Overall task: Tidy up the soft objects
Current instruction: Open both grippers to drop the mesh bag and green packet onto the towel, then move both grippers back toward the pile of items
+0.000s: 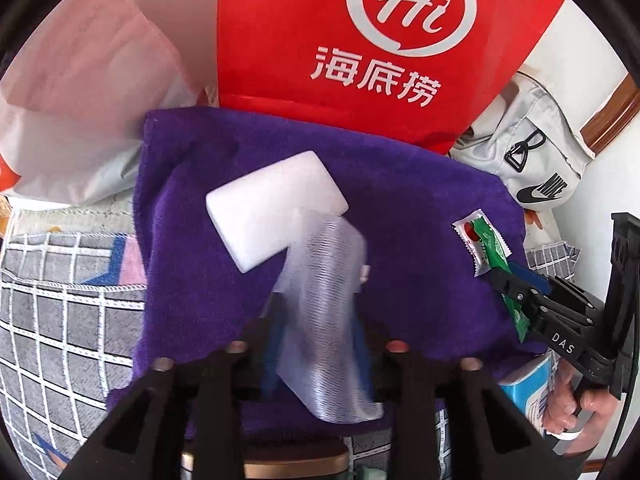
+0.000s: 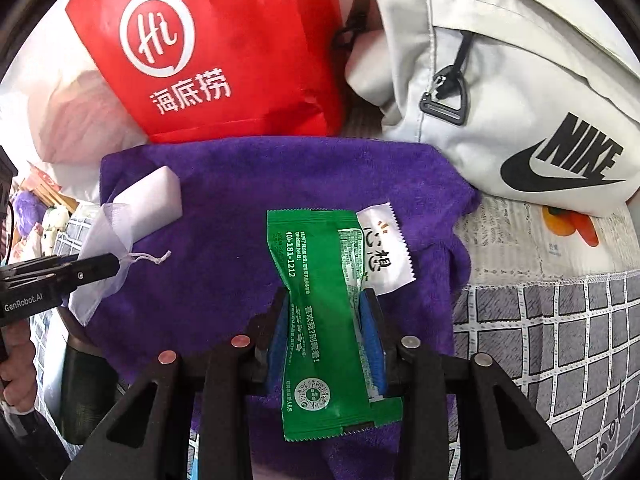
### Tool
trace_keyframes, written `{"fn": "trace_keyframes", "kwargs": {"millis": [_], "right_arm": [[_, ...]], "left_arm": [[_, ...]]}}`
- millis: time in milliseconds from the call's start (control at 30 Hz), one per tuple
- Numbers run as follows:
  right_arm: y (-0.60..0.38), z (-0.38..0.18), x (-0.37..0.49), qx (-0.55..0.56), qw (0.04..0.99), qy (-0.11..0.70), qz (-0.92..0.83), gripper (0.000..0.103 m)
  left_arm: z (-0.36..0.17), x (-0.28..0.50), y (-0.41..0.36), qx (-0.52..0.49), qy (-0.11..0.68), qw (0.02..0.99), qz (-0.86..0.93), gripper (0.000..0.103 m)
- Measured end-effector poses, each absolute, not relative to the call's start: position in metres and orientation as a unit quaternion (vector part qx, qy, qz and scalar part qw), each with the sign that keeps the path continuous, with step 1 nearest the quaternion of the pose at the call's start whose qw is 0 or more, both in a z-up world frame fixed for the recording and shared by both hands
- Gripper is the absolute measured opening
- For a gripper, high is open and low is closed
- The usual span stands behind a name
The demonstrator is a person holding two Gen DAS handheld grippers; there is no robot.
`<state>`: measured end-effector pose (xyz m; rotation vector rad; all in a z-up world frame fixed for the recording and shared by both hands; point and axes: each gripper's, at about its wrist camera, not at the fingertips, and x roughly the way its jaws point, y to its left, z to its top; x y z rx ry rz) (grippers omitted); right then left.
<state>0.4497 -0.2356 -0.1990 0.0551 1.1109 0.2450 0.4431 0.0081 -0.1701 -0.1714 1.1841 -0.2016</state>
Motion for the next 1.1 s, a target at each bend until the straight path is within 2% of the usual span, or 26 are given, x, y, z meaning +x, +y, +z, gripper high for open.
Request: {"fn": "trace_keyframes", "kwargs": {"millis": [33,133,167,200,300,733,867,1100], "right_arm": [[-0.237,-0.199,0.450,0.029,0.841,0.527,0.117,0.038],[-0.238,-0.200,0.452,0.038,0.840,0.527,0.125,0.042],[-0.238,-0.199,0.451,0.039,0.841,0.525,0.126,0.049],[-0.240,-0.198,0.451,0.039,0.842,0.523,0.125,0.056],[-0.242,-0.192,0.449,0.041,0.849,0.512,0.125,0.064],[-0.242,-0.158,0.431,0.051,0.876,0.465,0.117,0.065],[-0.234,-0.137,0.409,0.044,0.888,0.440,0.124,0.065],[-0.216,-0.123,0.356,0.029,0.882,0.447,0.150,0.065]], "left_arm": [[-0.171,0.443,0.008,-0.083,0.555,0.822,-0.096,0.048],[-0.170,0.444,0.005,-0.085,0.553,0.823,-0.100,0.062],[-0.170,0.444,0.003,-0.082,0.554,0.822,-0.100,0.065],[-0.169,0.443,0.002,-0.078,0.555,0.823,-0.098,0.066],[-0.166,0.442,-0.001,-0.067,0.552,0.826,-0.086,0.067],[-0.129,0.428,0.013,-0.113,0.511,0.847,-0.094,0.068],[-0.115,0.418,0.017,-0.115,0.498,0.855,-0.093,0.068],[-0.090,0.384,0.023,-0.106,0.477,0.868,-0.091,0.068]]}}
